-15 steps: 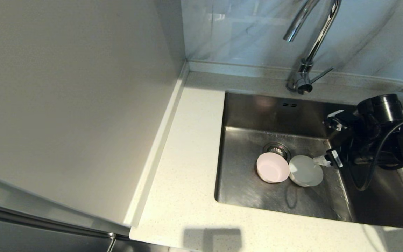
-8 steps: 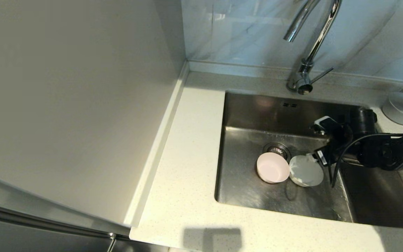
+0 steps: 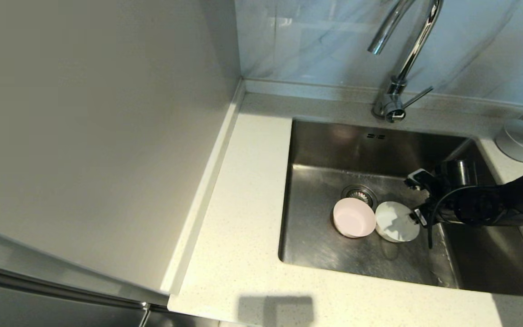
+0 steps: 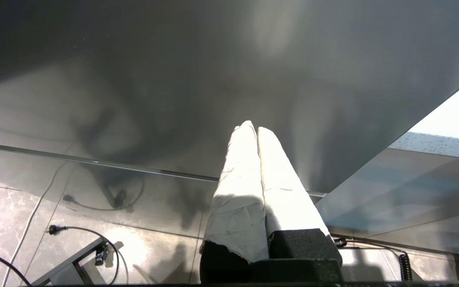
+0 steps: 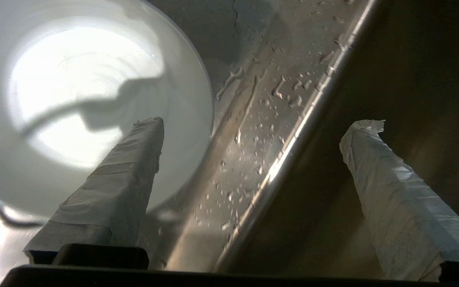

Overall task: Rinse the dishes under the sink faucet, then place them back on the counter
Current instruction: Place the bowl on the table

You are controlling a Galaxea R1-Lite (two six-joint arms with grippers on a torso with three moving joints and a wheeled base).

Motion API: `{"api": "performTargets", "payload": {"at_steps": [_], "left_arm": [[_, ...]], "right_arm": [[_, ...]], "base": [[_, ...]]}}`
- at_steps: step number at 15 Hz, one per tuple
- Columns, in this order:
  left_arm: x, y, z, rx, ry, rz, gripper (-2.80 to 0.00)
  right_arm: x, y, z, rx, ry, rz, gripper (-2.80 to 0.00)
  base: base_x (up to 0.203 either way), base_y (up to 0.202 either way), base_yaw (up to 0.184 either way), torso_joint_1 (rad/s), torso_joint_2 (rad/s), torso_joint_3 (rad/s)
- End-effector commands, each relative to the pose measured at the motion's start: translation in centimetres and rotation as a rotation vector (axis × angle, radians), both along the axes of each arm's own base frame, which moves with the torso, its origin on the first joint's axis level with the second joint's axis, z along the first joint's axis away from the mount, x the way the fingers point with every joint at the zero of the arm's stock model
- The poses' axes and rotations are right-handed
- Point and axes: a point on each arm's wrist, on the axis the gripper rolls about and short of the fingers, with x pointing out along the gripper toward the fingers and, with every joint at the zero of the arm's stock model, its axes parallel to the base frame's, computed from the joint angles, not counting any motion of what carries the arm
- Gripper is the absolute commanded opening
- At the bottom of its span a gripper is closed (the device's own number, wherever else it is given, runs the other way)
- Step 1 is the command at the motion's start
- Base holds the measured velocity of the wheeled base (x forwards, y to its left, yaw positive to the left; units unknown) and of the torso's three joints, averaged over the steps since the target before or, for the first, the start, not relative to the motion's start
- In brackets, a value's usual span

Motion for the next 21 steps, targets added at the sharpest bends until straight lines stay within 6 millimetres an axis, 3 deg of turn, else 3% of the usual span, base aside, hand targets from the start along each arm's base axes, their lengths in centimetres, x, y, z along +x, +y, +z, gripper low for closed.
{"api": "performTargets", "payload": {"at_steps": [1, 8, 9, 10, 15, 18, 21], "left_arm": [[0.0, 0.0, 0.0, -0.001, -0.004, 0.001, -2.8], [0.0, 0.0, 0.0, -0.001, -0.004, 0.001, -2.8], [0.0, 0.0, 0.0, -0.001, -0.004, 0.001, -2.8], [0.0, 0.0, 0.0, -0.001, -0.004, 0.001, -2.8], [0.0, 0.0, 0.0, -0.001, -0.004, 0.001, -2.8], [0.0, 0.0, 0.0, -0.001, -0.004, 0.001, -2.8], [0.0, 0.0, 0.0, -0.001, -0.004, 0.001, -2.8]], "right_arm": [[1.1, -0.3, -1.7, -0.001, 0.023, -0.004, 0.0], [2.9, -0.7, -3.1, -0.001, 0.018, -0.007, 0.0], [3.0, -0.7, -3.1, -0.001, 0.015, -0.007, -1.93], [3.1, -0.7, -3.2, -0.001, 0.017, -0.007, -2.8], [3.5, -0.8, -2.9, -0.002, -0.004, -0.008, -2.8], [4.3, -1.1, -1.4, -0.007, -0.09, -0.015, -2.8], [4.4, -2.6, 0.7, -0.015, -0.164, -0.05, -2.8]], "base": [[0.0, 0.0, 0.0, 0.0, 0.0, 0.0], [0.0, 0.0, 0.0, 0.0, 0.0, 0.0], [0.0, 0.0, 0.0, 0.0, 0.0, 0.0], [0.0, 0.0, 0.0, 0.0, 0.0, 0.0], [0.0, 0.0, 0.0, 0.0, 0.0, 0.0], [0.0, 0.0, 0.0, 0.0, 0.0, 0.0], [0.0, 0.0, 0.0, 0.0, 0.0, 0.0]]}}
